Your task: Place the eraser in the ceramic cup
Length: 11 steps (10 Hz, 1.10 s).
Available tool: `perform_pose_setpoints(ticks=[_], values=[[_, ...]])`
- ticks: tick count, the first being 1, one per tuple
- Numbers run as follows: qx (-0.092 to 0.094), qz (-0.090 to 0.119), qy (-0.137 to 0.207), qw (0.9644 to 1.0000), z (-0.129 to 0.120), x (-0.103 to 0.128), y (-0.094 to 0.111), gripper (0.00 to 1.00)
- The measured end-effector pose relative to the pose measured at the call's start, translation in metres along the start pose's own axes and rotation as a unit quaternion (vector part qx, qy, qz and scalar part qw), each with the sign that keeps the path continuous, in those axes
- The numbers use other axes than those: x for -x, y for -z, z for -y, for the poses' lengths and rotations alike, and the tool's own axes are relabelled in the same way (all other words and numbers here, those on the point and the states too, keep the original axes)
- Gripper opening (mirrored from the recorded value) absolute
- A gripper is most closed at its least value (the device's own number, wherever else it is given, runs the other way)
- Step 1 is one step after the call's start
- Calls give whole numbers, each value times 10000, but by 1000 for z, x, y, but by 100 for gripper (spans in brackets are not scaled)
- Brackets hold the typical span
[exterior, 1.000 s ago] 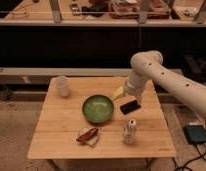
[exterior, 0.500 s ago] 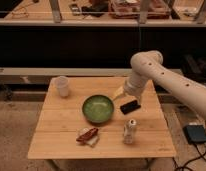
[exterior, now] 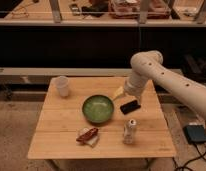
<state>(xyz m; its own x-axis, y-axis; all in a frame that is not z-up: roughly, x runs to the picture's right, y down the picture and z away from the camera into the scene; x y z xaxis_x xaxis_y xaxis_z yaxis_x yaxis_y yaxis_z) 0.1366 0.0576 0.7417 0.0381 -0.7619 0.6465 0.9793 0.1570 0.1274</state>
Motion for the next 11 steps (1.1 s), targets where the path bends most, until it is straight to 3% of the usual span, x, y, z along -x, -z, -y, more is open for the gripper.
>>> perform_pose_setpoints(ticks=[8,10,11], values=[[-12,1,-6,10000,0,0,0,80],[57,-85,-215,9997,-6,-8,2,80],[162,-233,-468,9985,-15,-18,5,80]])
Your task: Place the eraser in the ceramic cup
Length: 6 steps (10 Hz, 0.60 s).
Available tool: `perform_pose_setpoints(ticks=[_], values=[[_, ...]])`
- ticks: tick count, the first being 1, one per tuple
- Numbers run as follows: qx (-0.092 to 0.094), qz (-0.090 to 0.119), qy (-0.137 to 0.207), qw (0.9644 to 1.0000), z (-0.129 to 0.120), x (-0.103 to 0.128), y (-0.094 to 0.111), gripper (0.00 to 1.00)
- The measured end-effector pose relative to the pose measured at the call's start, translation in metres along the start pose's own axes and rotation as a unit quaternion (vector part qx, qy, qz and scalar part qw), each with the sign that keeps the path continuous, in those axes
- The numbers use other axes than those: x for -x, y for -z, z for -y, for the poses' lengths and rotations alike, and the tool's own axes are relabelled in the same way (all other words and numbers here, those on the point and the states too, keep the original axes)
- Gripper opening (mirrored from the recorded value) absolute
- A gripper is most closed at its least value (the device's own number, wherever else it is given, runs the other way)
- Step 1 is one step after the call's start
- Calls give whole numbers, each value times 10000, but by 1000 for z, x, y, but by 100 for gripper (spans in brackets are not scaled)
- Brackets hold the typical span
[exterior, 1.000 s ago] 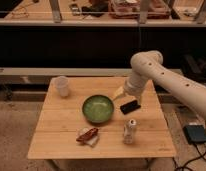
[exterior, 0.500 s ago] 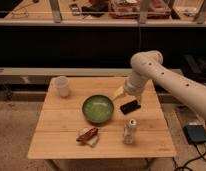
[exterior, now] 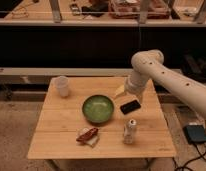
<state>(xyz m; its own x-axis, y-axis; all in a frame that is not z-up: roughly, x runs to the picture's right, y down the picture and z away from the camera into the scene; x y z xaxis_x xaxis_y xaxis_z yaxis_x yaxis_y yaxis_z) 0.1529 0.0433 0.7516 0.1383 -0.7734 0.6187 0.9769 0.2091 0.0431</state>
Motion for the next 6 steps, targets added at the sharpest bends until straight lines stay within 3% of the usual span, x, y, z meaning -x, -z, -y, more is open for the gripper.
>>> perform_pose_setpoints(ticks=[1,2,4,6], values=[[120,-223,-373,9990,-9,-15,4,80],[246,-486,-790,9954,-18,-31,8,80],[408,-978,-1700,9797,-27,-60,12,80],[556,-1205,-2374,9623,-31,-72,5,80]])
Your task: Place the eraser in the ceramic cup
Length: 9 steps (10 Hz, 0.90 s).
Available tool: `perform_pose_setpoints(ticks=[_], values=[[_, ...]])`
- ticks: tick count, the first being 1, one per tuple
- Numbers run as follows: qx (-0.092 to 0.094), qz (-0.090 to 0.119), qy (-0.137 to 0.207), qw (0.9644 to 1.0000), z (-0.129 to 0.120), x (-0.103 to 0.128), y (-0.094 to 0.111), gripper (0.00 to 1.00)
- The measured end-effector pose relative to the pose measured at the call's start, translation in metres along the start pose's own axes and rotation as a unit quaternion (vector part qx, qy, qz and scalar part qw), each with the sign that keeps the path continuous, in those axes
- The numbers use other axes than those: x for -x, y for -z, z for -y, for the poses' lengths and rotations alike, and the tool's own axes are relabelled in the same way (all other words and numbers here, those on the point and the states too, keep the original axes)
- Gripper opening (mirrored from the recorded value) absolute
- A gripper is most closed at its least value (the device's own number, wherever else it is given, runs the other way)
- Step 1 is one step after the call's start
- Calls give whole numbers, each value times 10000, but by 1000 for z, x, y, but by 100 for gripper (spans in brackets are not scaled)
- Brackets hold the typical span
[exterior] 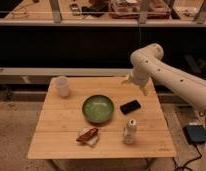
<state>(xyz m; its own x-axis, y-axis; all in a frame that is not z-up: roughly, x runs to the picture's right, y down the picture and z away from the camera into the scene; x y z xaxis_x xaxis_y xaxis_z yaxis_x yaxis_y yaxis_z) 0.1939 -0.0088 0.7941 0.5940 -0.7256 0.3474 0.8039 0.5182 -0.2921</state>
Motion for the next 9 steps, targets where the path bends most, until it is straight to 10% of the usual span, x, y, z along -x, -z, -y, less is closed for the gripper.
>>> perform_pose_setpoints(ticks=[4,9], values=[[349,247,-436,9981,-2,19,-52,80],[112,1009,-373,9941,-7,24,-114,80]])
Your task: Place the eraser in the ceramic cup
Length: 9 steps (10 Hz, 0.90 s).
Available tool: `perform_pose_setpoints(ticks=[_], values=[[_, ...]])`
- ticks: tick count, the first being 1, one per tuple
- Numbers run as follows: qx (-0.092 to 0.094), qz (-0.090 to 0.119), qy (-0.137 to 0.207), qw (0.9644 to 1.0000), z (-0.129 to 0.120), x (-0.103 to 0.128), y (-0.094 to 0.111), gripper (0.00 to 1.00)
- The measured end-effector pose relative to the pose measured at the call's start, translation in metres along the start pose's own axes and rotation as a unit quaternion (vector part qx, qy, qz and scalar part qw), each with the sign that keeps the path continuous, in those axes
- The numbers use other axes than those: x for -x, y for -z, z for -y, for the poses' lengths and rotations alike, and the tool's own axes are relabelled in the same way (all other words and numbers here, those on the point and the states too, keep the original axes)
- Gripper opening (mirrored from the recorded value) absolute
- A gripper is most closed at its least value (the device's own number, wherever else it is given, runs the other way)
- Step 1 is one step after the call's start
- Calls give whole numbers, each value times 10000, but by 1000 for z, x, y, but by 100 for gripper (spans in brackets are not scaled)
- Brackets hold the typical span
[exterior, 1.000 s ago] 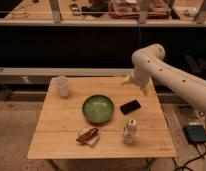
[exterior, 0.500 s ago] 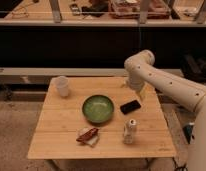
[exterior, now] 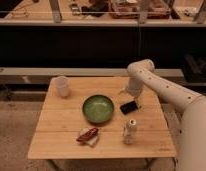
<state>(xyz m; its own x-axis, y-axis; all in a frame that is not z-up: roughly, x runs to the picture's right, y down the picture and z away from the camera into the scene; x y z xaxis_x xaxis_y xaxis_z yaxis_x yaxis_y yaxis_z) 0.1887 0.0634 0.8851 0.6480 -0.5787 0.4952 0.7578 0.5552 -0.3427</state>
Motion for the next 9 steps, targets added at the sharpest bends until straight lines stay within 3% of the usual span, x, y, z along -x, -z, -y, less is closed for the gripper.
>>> perform_pose_setpoints(ticks=[3,7,9], values=[[-61,46,49,10000,-10,-20,-14,80],[-297,170,395,9986,-14,-20,-32,80],[-284,201,638,9974,-11,-18,-38,80]])
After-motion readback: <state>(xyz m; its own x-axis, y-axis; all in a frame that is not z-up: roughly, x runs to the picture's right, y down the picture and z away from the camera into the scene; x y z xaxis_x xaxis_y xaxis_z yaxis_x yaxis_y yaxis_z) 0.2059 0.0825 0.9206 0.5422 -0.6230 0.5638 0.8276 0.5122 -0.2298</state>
